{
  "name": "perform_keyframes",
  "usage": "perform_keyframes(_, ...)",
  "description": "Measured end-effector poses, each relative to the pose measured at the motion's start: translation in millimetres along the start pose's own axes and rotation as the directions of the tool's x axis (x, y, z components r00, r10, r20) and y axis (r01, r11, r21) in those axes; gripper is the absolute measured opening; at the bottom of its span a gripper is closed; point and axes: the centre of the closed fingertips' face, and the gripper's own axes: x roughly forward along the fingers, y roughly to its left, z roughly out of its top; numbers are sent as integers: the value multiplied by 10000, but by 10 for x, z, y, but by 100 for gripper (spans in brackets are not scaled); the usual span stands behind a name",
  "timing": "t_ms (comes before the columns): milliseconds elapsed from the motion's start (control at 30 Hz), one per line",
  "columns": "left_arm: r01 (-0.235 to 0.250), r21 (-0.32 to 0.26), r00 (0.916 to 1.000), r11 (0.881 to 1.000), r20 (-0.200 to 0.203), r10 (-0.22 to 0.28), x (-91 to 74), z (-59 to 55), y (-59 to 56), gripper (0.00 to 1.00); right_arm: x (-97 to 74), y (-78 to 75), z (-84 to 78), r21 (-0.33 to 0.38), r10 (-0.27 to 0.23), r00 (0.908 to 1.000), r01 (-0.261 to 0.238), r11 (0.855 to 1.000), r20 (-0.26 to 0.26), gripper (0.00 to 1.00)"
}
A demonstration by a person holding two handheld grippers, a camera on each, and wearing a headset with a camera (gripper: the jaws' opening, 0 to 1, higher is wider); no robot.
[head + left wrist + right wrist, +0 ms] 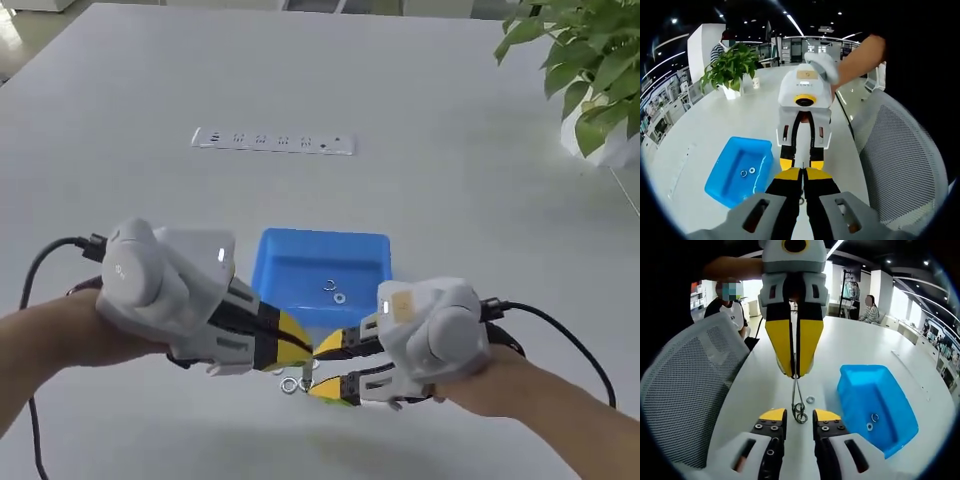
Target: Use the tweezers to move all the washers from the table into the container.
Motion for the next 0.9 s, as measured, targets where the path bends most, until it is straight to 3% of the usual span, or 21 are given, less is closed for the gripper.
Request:
perform_keyframes(667, 34, -51, 10000, 10000, -75, -34, -6, -38, 8, 5, 75, 44, 24, -94, 271, 9996, -272, 9996, -40, 10)
perform_keyframes(900, 83, -8, 9999, 10000, -100, -83, 12, -39, 16, 5, 78, 42, 6, -262, 248, 9989, -258, 9993, -405, 9)
